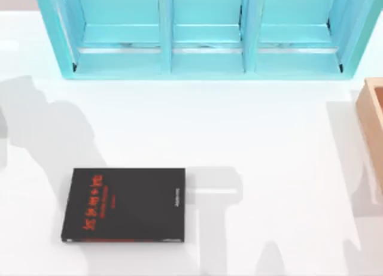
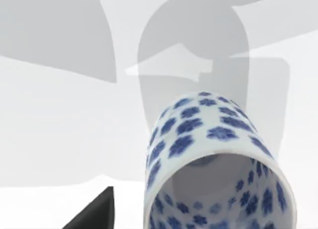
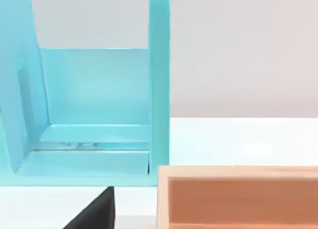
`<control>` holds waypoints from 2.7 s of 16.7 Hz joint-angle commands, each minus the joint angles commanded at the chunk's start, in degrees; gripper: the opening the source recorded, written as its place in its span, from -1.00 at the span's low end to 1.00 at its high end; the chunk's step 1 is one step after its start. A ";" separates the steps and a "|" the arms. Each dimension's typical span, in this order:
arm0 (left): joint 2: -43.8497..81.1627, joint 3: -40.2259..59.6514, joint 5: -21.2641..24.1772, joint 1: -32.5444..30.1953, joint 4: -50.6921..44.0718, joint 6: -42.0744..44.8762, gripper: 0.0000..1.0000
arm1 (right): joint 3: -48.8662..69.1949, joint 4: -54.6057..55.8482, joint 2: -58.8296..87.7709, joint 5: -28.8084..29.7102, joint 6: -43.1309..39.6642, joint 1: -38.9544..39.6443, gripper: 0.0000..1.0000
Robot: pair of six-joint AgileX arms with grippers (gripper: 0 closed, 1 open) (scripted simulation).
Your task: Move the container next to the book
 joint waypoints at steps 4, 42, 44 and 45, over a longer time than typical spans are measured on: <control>-1.01 -7.50 -0.02 0.19 6.95 0.20 1.00 | 0.00 0.00 0.00 0.00 0.00 0.00 1.00; -1.29 2.57 -0.02 -0.01 -3.51 0.34 -1.00 | 0.00 0.00 0.00 0.00 0.00 0.00 1.00; -1.47 2.16 -0.03 -0.15 -3.52 -0.23 -1.00 | 0.00 0.00 0.00 0.00 0.00 0.00 1.00; -1.83 1.39 -0.05 -0.43 -3.55 -1.42 -1.00 | 0.00 0.00 0.00 0.00 0.00 0.00 1.00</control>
